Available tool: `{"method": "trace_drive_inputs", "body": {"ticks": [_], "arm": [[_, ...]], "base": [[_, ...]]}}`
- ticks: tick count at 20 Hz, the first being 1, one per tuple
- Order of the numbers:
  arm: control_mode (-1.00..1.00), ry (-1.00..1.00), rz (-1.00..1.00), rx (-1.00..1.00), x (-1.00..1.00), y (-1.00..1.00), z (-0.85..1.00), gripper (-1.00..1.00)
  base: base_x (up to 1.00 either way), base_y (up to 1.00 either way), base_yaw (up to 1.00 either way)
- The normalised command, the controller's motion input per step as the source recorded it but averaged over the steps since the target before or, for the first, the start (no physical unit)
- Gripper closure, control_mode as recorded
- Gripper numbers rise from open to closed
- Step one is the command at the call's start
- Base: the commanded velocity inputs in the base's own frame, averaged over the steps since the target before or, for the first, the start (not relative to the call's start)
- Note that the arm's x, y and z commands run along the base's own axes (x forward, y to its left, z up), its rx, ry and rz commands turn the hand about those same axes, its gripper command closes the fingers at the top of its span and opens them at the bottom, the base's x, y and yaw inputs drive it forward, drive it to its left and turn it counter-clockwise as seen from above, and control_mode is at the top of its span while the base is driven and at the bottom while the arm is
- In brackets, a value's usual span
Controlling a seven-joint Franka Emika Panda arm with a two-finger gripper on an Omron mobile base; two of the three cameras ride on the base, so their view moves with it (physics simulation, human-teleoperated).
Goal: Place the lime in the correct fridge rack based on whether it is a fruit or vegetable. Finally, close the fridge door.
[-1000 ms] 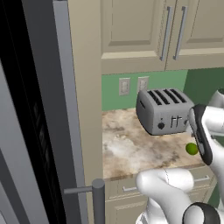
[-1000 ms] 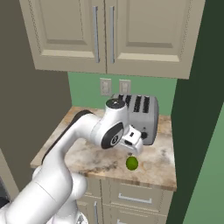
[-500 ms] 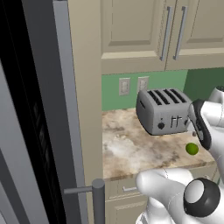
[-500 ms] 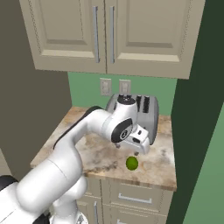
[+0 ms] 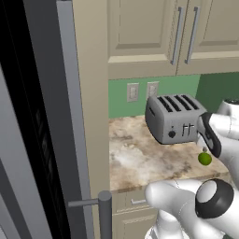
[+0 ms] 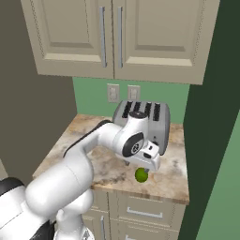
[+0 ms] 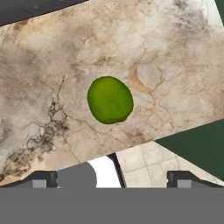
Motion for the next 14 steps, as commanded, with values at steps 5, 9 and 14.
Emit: {"method": "trace_drive_inputs", "body": {"ticks": [5,9,14], "arm": [[-1.00,0.00,0.03,0.00,0.09,-0.02,-0.11,-1.00],[-1.00,0.00,0.04,0.00,0.19,0.00,-0.24,-1.00],[-1.00,0.00,0.02,-0.01,0.19,-0.06,-0.21,-1.00]], "base": [[0.00,0.00,0.00],[0.00,0.00,0.00],[0.00,0.00,0.00]]}}
